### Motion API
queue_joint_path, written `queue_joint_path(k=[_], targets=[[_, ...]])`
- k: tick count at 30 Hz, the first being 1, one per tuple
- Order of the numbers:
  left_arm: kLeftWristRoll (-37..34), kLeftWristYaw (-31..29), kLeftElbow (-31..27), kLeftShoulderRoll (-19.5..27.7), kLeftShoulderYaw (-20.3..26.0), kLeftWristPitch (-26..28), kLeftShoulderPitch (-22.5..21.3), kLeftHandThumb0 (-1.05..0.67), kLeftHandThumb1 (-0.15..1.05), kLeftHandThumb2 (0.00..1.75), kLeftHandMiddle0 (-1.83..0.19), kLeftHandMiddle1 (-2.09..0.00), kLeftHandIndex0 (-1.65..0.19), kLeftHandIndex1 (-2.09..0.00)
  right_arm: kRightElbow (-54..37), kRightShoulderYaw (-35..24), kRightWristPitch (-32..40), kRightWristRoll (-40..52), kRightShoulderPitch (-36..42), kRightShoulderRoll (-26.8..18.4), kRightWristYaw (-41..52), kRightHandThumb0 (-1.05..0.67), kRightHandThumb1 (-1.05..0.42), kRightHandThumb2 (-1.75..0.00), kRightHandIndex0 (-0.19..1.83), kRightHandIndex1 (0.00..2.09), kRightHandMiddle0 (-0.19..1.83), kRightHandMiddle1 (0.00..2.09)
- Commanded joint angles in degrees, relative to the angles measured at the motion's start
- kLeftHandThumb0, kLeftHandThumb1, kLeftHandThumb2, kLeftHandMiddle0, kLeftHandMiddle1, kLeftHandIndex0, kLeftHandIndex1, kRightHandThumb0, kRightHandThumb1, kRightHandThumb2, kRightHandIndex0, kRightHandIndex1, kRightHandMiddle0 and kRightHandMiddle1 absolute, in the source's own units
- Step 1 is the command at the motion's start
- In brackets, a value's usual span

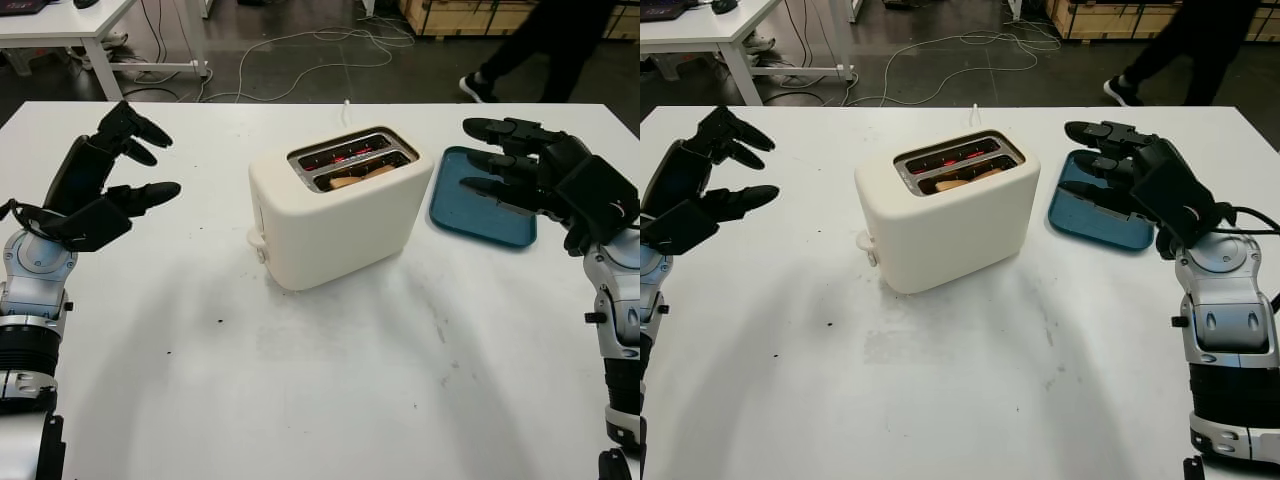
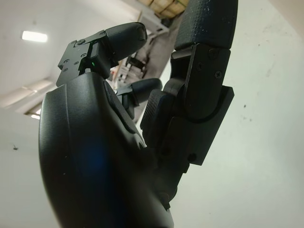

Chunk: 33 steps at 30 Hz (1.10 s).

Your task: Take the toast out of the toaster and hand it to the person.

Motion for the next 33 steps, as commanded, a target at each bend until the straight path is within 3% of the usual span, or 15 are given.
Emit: queue_joint_path(k=[1,33], targets=[[-0.16,0.06,-0.54,0.65,0.46,0.00,0.33,-1.05,0.92,0.17,-0.15,-1.60,-0.10,-1.54,-0.39,0.15,-1.39,-0.42,-0.27,-0.28,-0.29,-0.38,-0.88,0.00,0.54,0.03,0.52,0.01],[-0.17,0.38,-0.02,0.22,0.40,-1.06,0.28,-1.05,0.92,0.18,-0.15,-1.61,-0.08,-1.55,-0.59,-0.11,-0.54,-0.21,-0.39,-0.52,-0.02,-0.38,-0.87,0.00,0.56,0.02,0.52,0.01]])
